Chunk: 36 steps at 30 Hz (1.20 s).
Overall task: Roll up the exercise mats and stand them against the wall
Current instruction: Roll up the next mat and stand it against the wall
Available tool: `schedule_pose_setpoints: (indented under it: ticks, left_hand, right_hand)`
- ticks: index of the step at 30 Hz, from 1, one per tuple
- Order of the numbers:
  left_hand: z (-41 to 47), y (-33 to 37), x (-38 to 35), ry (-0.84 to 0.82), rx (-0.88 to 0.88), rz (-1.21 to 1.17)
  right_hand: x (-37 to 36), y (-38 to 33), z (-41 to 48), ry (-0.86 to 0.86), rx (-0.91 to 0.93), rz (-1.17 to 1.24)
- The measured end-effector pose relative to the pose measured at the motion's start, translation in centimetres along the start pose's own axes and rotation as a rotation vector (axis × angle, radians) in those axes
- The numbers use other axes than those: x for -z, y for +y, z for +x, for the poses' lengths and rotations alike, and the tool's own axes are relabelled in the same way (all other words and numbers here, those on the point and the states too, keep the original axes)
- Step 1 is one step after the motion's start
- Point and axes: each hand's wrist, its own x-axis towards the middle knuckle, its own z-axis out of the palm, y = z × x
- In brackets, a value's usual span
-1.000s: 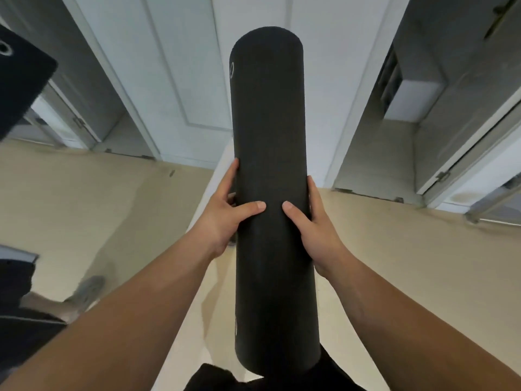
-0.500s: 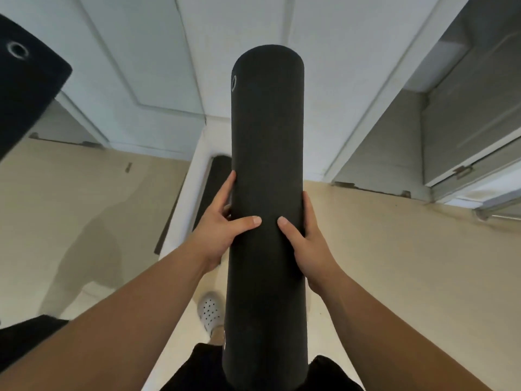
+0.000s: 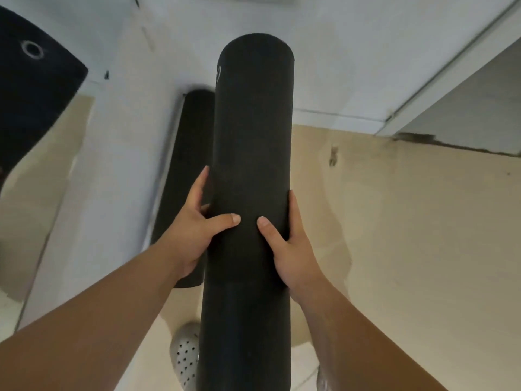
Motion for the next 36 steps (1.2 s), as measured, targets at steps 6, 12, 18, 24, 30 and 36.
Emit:
schedule_pose_setpoints:
  ticks: [6, 12, 18, 24, 30, 36]
  left_hand:
    - [9.1, -7.7, -0.9, -0.069, 0.095, -0.032]
    - [16.3, -13.6, -0.8, -0.140, 0.153, -0.055]
    - [22.3, -17.0, 0.4, -0.046, 0.173, -0.068]
    - [23.5, -18.0, 1.7, 0.082, 0.140, 0.127]
    - [20.5, -18.7, 0.3, 0.257, -0.160, 0.655]
    - [19.5, -19.0, 0.7, 0.084, 0.010, 0.300]
  right_hand:
    - [1.5, 7.4, 6.3, 0.085, -0.046, -0.097]
    - [0.7, 12.5, 10.6, 0.214, -0.073, -0.268]
    - [-1.6, 16.5, 17.7, 0.188, -0.087, -0.355]
    - [-1.9, 18.1, 20.7, 0.110, -0.076, -0.419]
    - [-2.1, 18.3, 20.7, 0.103, -0.131, -0.240]
    - [-1.8, 17.7, 20.7, 0.116, -0.161, -0.078]
